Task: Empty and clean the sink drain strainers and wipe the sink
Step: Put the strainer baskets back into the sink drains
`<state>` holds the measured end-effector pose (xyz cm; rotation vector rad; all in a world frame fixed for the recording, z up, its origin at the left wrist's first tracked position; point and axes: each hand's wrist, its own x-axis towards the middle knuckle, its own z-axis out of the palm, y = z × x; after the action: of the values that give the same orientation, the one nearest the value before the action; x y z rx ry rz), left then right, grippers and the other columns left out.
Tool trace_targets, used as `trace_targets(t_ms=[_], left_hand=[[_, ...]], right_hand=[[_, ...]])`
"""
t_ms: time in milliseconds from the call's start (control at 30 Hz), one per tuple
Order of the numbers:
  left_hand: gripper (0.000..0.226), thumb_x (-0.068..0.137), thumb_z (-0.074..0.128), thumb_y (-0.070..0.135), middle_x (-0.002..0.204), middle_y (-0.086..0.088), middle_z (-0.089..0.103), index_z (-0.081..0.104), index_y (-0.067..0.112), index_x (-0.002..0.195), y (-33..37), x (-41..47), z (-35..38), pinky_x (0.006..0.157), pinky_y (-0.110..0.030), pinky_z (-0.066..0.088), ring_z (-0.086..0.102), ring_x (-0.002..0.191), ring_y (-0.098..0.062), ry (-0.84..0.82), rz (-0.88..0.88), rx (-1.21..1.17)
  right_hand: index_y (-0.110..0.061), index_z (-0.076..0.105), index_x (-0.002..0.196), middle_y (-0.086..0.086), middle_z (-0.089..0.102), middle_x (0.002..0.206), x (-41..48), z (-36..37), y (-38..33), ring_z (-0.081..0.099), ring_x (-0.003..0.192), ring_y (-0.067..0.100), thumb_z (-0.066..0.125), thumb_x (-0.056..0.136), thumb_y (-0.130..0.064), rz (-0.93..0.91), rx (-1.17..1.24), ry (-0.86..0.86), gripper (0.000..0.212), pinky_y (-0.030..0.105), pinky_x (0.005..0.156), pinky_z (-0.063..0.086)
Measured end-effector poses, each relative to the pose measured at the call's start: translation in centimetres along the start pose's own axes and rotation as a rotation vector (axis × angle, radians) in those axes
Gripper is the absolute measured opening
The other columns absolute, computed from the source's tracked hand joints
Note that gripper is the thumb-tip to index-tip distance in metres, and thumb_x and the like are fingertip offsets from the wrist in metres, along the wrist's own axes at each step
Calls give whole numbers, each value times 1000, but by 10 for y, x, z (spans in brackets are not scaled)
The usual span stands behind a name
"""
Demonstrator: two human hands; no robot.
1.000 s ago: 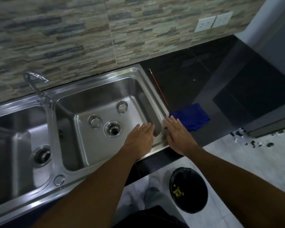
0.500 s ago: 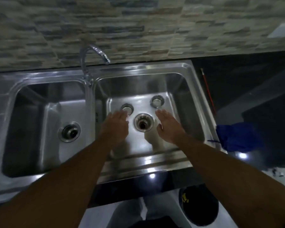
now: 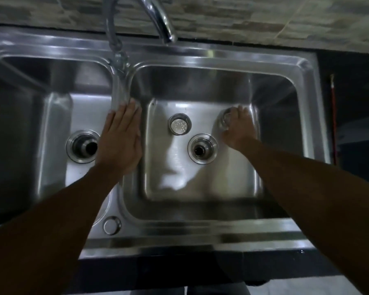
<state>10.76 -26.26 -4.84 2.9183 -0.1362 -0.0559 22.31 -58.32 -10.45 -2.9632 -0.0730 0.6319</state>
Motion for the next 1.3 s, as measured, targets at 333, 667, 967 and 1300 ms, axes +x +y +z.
trace_targets(t_ms=[333, 667, 967, 1300], left_hand=[[56, 103, 30, 21, 164, -16, 19, 25, 3, 156, 2, -1, 0, 124, -52, 15, 15, 153, -31, 66, 0, -43], [55, 103, 28, 24, 163, -15, 25, 30, 4, 155, 1, 1, 4, 124, -51, 16, 19, 153, -30, 108, -10, -40], [54, 103, 33, 20, 163, -15, 26, 31, 4, 154, -1, 0, 7, 124, -50, 16, 21, 152, -30, 138, -8, -51], [54, 104, 33, 20, 164, -14, 22, 28, 5, 156, 0, -1, 5, 125, -49, 14, 16, 154, -26, 117, -25, -90]], right_hand=[[-6, 30, 151, 18, 40, 147, 31, 15, 7, 38, 137, 35, 60, 92, -41, 106, 194, 98, 75, 43, 111, 40], [-17, 45, 144, 7, 46, 138, -25, 39, -15, 45, 128, 28, 81, 66, -35, -121, 379, 89, 87, 42, 106, 46], [-22, 45, 142, 1, 39, 139, -56, 70, -28, 48, 125, 23, 80, 73, -37, -149, 347, 31, 79, 39, 99, 52], [-13, 46, 142, 9, 47, 136, -46, 90, -25, 45, 123, 29, 79, 77, -43, -170, 187, 57, 80, 40, 98, 49]])
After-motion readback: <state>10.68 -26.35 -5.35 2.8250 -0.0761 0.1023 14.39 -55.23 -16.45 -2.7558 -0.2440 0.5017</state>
